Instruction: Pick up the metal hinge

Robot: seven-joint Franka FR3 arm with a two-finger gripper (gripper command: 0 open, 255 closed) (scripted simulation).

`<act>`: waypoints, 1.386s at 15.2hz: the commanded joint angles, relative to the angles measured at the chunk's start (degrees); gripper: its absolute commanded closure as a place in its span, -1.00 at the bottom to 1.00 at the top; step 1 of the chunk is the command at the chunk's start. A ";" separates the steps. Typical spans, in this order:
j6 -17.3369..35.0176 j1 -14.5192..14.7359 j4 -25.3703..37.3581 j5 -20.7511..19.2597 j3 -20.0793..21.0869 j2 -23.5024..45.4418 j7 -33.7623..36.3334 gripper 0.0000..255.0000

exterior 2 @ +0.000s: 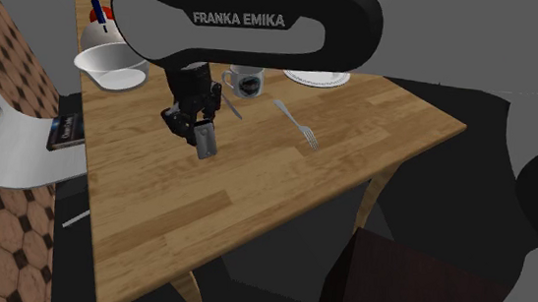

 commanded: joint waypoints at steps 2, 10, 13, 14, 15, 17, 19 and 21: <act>0.02 0.01 -0.05 0.00 0.01 -0.01 0.01 1.00; -3.31 -0.21 3.96 0.07 -0.04 0.67 -0.14 1.00; -5.99 -0.33 7.31 0.14 -0.05 1.33 -0.16 1.00; -6.93 -0.38 8.51 0.17 -0.05 1.60 -0.16 1.00; -7.88 -0.43 9.77 0.20 -0.06 1.91 -0.17 1.00; -9.86 -0.55 12.47 0.27 -0.06 2.63 -0.19 1.00; -11.95 -0.69 15.44 0.36 -0.05 3.51 -0.21 1.00; -14.20 -0.86 18.79 0.47 -0.04 4.61 -0.23 1.00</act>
